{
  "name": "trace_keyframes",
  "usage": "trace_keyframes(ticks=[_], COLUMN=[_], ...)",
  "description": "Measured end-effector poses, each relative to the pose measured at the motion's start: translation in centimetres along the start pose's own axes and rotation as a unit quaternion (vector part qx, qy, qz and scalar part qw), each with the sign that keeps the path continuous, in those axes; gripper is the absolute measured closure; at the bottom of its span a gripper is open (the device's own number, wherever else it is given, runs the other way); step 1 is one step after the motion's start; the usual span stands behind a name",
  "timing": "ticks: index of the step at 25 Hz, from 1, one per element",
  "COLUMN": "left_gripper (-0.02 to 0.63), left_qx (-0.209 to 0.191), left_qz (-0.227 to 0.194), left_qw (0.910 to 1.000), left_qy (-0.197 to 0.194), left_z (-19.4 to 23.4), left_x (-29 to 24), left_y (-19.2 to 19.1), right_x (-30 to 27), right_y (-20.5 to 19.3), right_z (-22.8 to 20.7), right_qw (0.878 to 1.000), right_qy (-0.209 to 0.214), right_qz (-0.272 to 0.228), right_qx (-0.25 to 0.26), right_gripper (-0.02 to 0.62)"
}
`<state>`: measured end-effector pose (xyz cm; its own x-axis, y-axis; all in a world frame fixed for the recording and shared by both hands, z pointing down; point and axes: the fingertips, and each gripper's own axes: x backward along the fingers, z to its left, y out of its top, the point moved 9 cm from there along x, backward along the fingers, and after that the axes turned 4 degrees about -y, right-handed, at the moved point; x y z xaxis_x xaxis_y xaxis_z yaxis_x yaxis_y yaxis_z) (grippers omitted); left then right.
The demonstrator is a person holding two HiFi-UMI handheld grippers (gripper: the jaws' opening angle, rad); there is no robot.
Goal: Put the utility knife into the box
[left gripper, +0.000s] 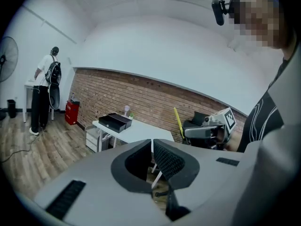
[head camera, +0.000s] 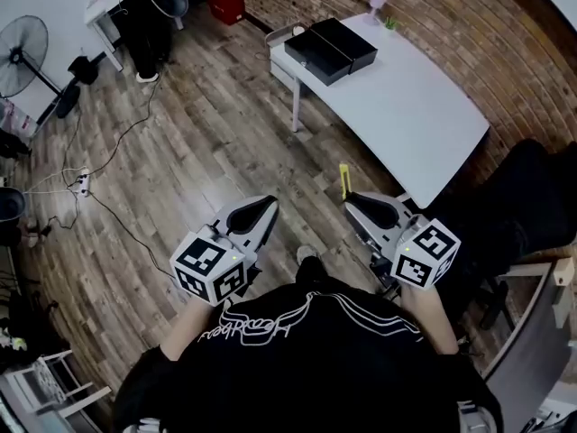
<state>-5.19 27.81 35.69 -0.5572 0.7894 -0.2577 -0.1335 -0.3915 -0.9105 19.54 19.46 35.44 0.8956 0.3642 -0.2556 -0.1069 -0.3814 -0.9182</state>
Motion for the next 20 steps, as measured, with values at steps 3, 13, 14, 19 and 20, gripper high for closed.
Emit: trace_keyframes(ticks=[3,13,14,19,20], left_gripper=[0.568,0.568,0.568,0.568,0.568], left_qx=[0.005,-0.009,-0.01,-0.024,-0.025], left_qz=[0.013,0.023,0.022,0.013,0.011], left_qw=[0.9999,0.9996,0.9996,0.9994,0.9993], left_qy=[0.005,0.013,0.014,0.022,0.024], left_z=[1.3,3.7,3.8,4.2,4.2], left_x=[-2.5,-11.9,-12.6,-15.6,-16.0], left_y=[0.7,4.6,4.9,6.2,6.3], right_x=[-1.3,-3.1,-3.3,-4.0,-4.1], right_y=[0.4,4.1,4.4,5.7,5.9], right_z=[-2.7,-12.3,-13.1,-16.2,-16.7], right_qw=[1.0,1.0,1.0,1.0,1.0], right_qy=[0.006,0.02,0.021,0.029,0.03], right_qz=[0.006,0.006,0.005,0.001,0.0], right_qx=[-0.009,-0.008,-0.008,0.007,0.009], right_gripper=[0.537,0.535,0.535,0.535,0.535])
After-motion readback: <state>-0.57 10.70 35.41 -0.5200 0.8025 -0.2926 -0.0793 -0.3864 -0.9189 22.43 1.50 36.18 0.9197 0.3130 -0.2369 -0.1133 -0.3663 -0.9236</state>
